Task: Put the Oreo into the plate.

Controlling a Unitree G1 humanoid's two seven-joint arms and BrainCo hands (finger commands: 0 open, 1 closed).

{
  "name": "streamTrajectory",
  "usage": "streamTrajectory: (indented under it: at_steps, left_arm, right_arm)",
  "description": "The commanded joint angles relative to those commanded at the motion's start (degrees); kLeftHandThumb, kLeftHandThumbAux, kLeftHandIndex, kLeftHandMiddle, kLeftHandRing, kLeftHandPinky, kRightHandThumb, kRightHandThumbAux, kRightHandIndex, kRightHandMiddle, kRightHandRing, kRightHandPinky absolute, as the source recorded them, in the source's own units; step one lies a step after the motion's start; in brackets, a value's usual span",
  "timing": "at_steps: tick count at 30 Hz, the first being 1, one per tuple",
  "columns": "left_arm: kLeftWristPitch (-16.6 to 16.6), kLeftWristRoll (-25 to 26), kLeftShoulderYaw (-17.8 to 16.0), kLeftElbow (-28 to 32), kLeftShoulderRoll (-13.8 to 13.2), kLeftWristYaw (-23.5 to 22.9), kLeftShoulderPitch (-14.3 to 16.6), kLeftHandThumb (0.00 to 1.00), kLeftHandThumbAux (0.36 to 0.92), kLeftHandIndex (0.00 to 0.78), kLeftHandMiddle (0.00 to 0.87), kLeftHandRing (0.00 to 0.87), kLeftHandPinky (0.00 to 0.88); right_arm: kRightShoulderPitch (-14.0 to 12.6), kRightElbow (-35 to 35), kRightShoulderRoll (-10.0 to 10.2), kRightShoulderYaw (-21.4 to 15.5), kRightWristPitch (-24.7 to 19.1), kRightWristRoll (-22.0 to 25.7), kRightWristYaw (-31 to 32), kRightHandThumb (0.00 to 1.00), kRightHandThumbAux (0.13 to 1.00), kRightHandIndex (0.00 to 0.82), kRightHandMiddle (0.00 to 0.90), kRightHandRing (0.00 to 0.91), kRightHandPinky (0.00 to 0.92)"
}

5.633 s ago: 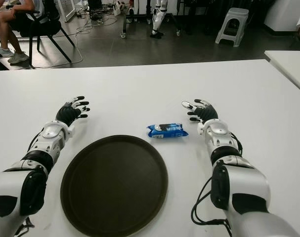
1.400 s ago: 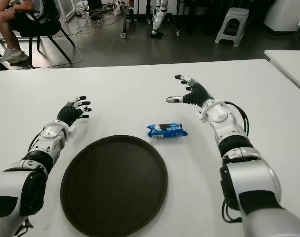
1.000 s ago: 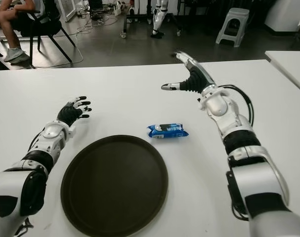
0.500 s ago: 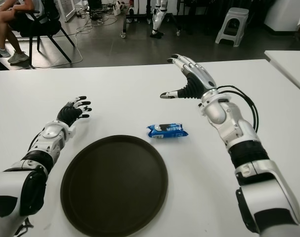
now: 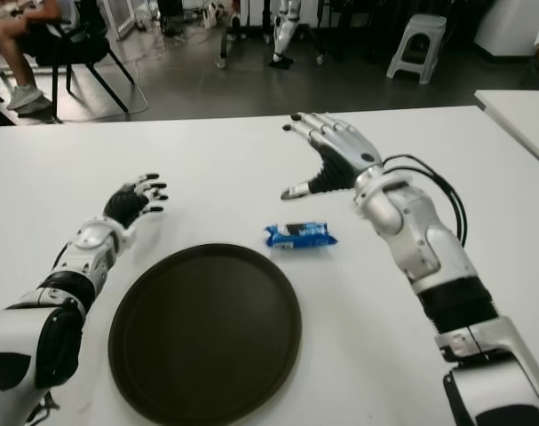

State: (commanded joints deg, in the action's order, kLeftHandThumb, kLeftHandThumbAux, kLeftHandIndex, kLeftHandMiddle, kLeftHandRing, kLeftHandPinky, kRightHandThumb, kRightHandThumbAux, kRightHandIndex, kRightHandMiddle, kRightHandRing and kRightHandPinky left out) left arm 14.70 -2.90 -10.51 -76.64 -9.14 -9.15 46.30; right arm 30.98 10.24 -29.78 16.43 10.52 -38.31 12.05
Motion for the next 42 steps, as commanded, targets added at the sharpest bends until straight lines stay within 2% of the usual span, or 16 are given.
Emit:
streamTrajectory:
  at_steps: [4,8,14,22,25,28,33,42]
  left_arm:
    - [0.1,-0.2,0.2,0.0,-0.1,0.1,-0.1,0.000,0.653,0.179,0.233,0.260,0.290]
    - [0.2,-0.2,0.3,0.0,-0.1,0.1,-0.1,0.000,0.646,0.181,0.235,0.261,0.291]
    - [0.5,-0.3,0.4,0.1,-0.2,-0.2,-0.2,0.000,0.628,0.181,0.235,0.262,0.292]
    - [0.7,-0.3,0.4,0.1,-0.2,0.5,-0.3,0.000,0.668,0.174,0.229,0.263,0.303]
    - [0.8,-0.4,0.4,0.1,-0.2,0.7,-0.3,0.000,0.657,0.173,0.228,0.258,0.299]
    - [0.8,-0.5,0.6,0.1,-0.3,0.9,-0.4,0.000,0.652,0.176,0.230,0.263,0.311]
    - [0.7,-0.5,0.6,0.1,-0.4,0.9,-0.4,0.000,0.674,0.174,0.234,0.268,0.308]
    - [0.8,-0.5,0.5,0.2,-0.5,0.8,-0.5,0.000,0.690,0.180,0.242,0.273,0.306]
  right_arm:
    - [0.0,-0.2,-0.7,0.8,1.6,-0.3,1.1,0.000,0.574,0.102,0.119,0.099,0.074]
    - [1.2,1.7,0.2,2.4,1.7,-1.3,1.5,0.000,0.567,0.125,0.140,0.117,0.075]
    - [1.5,1.7,-0.2,3.7,2.2,-1.7,3.0,0.000,0.598,0.136,0.155,0.137,0.090]
    - [1.1,0.2,0.2,4.8,1.1,-2.3,6.0,0.000,0.652,0.159,0.173,0.158,0.119]
    - [0.9,-0.1,0.3,4.9,1.0,-2.3,6.3,0.000,0.661,0.172,0.180,0.162,0.117]
    - [0.5,-0.9,0.6,5.3,0.8,-2.5,6.5,0.000,0.664,0.176,0.184,0.166,0.115]
    - [-0.1,-1.5,0.9,6.1,0.9,-2.7,6.4,0.000,0.671,0.174,0.189,0.169,0.105]
    - [0.5,-0.7,1.4,7.4,1.3,-1.6,9.2,0.000,0.653,0.173,0.185,0.170,0.119]
